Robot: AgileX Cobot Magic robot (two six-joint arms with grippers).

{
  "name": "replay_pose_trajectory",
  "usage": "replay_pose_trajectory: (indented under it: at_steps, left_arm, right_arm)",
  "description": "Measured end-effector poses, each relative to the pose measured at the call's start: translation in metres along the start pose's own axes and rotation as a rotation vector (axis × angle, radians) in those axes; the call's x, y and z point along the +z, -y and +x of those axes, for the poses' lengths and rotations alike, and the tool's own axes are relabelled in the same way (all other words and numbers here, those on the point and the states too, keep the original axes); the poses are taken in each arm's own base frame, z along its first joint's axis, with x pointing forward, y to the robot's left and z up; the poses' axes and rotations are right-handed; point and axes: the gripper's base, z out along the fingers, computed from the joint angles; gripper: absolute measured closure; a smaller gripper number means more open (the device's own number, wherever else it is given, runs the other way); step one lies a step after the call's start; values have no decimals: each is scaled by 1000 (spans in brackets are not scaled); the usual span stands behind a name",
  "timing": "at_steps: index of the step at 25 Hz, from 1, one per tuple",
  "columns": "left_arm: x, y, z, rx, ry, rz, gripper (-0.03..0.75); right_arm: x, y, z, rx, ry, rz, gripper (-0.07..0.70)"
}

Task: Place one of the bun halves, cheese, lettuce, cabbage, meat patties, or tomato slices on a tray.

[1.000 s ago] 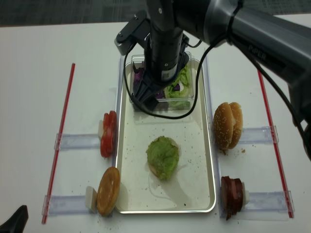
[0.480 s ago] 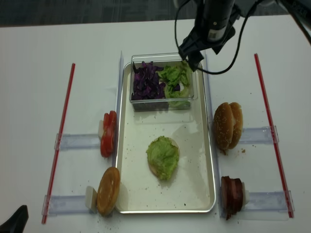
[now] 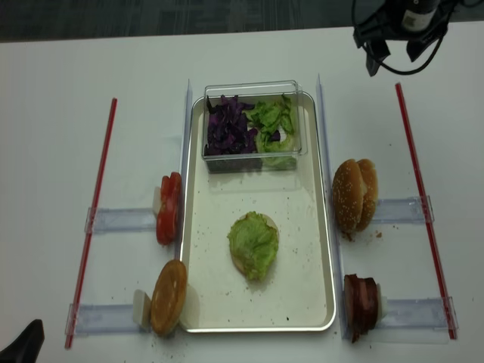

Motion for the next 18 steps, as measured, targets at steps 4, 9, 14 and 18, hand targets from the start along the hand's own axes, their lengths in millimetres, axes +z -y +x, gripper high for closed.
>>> replay_pose_trajectory:
  at_steps: [4,9,14,18]
  left_arm:
    - [0,0,0,0,0,0,296]
    - [0,0,0,0,0,0,296]
    - [0,0,0,0,0,0,296]
    - [0,0,0,0,0,0,296]
  right_arm:
    - [-2,28,5,67,1,14,64]
    - [-4,59,12,127,3,29,64]
    - [-5,73,16,156,3,36,64]
    - [-5,73,16,155,4,35,64]
